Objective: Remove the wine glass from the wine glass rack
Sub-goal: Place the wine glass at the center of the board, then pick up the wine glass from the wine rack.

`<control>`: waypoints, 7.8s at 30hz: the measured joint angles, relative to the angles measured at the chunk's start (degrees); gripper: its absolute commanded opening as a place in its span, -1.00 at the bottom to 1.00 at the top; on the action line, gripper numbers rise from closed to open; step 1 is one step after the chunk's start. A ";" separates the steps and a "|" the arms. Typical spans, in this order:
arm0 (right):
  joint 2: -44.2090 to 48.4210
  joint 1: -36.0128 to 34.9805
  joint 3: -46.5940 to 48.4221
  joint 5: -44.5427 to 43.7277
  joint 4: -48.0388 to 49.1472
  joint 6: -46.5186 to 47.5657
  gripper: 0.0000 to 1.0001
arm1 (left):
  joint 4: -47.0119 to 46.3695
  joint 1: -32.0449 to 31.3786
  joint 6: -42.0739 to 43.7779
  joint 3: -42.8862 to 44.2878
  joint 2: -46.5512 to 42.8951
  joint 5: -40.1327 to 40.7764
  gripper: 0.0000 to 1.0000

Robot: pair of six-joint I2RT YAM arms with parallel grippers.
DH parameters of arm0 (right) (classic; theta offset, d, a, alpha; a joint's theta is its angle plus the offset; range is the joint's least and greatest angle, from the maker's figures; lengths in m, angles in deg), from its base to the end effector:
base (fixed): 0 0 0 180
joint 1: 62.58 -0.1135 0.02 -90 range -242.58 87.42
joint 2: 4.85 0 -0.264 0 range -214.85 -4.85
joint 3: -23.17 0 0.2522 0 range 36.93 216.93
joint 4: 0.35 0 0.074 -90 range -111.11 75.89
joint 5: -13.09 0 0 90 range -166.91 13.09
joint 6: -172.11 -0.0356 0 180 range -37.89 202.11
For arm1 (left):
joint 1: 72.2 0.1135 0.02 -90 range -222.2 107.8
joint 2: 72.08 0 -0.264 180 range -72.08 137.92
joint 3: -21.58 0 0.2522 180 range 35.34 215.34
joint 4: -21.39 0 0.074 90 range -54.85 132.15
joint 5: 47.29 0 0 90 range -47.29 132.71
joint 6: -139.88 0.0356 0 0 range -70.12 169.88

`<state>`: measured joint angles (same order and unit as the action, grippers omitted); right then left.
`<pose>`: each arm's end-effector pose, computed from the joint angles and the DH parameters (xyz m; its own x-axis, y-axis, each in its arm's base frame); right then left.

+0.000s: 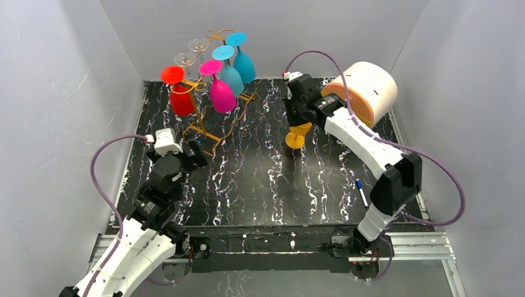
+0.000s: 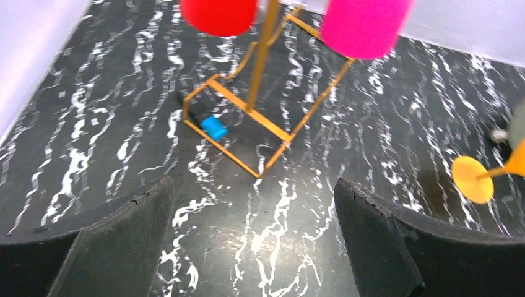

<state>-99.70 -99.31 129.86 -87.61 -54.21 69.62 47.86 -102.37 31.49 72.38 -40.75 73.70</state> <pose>0.3006 0.2160 0.3554 -0.6270 -0.2027 -0.7522 -0.3498 0.9360 0.0393 0.1268 -0.0525 0.3221 -0.0965 -0.2567 -0.9617 -0.0437 0.9663 -0.2536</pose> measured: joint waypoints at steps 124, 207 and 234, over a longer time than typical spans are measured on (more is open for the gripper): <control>-31.06 -1.44 36.37 23.69 39.74 -50.88 -0.25 | 4.00 2.51 0.22 -1.73 -1.31 9.84 0.97; -27.50 -1.51 31.89 24.85 40.65 -65.00 -0.97 | 3.58 3.39 2.89 -1.73 0.04 -0.44 0.97; -21.64 -1.53 19.47 21.09 46.73 -67.10 -0.97 | 3.58 3.39 3.43 -1.73 0.87 -0.33 0.97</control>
<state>-121.34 -100.84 149.33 -66.52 -7.47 2.52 51.44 -98.98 34.92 70.65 -39.88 73.37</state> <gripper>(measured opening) 0.032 0.983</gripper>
